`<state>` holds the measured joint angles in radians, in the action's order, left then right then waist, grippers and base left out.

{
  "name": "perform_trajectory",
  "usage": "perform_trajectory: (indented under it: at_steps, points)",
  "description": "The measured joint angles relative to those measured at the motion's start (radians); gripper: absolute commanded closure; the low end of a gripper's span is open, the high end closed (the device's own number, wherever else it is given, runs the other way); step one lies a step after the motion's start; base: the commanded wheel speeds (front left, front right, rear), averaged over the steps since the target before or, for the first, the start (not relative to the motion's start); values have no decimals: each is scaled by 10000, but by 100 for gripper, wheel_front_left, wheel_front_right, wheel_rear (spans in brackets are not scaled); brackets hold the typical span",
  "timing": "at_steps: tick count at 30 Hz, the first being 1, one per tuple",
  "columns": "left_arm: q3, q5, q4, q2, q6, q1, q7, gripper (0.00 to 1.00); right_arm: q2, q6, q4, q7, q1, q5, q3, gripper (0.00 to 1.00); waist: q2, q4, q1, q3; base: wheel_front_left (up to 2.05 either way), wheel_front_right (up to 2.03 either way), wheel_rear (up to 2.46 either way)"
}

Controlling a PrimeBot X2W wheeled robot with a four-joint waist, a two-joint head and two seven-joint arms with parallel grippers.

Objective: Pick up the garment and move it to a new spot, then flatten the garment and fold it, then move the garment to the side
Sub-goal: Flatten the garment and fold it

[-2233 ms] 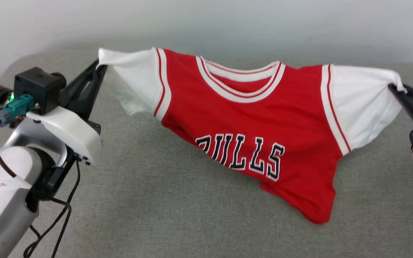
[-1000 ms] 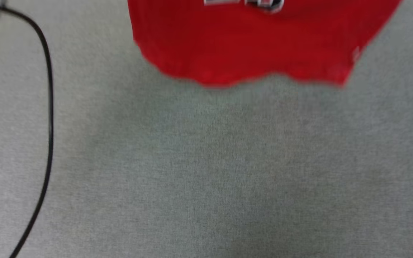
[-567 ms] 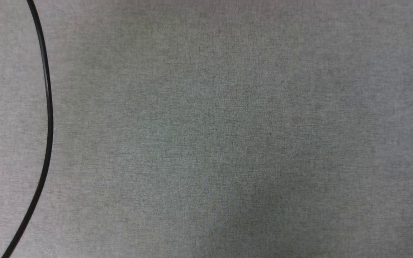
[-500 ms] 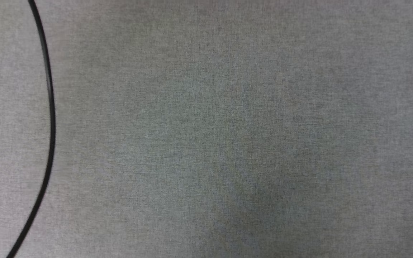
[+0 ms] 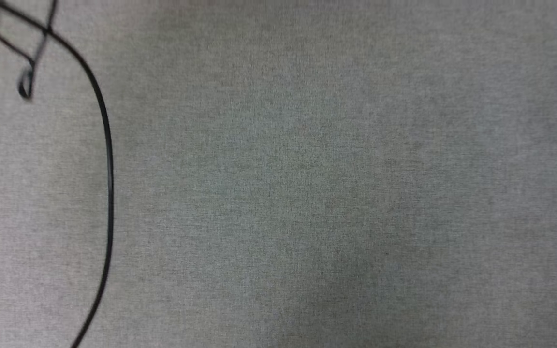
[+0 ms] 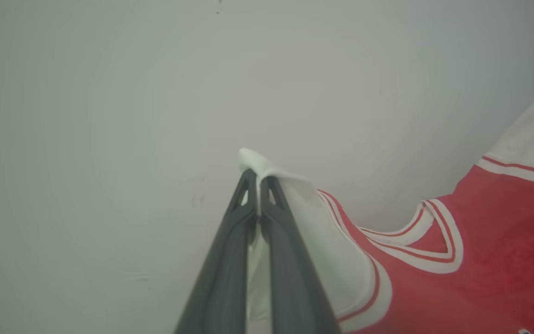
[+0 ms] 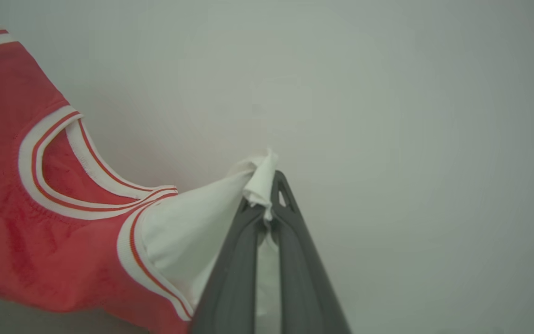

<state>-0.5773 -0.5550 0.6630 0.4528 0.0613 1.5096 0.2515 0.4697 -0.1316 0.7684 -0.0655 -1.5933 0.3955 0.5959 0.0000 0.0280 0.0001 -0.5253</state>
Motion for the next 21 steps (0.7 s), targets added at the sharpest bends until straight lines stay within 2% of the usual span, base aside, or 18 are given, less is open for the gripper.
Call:
perform_trajectory:
  at_steps: [3, 11, 21]
  points:
    - [161, -219, -372, 36, -107, -1161, 73, 100, 59, 0, -182, -334, 928, 393, 362, 100, 0, -5, -1, 296, 0, 0, 0]
    - [673, -445, -2173, 395, -924, -5282, 88, 100, 495, 0, -938, -938, 4029, 1365, 917, 100, 0, -20, -3, 1403, 0, 0, 0]
    - [857, -1206, -3469, 848, -1499, -9522, 102, 100, 909, 0, -1858, -920, 8012, 1944, 1093, 100, 1, -77, -5, 2862, 0, 0, 0]
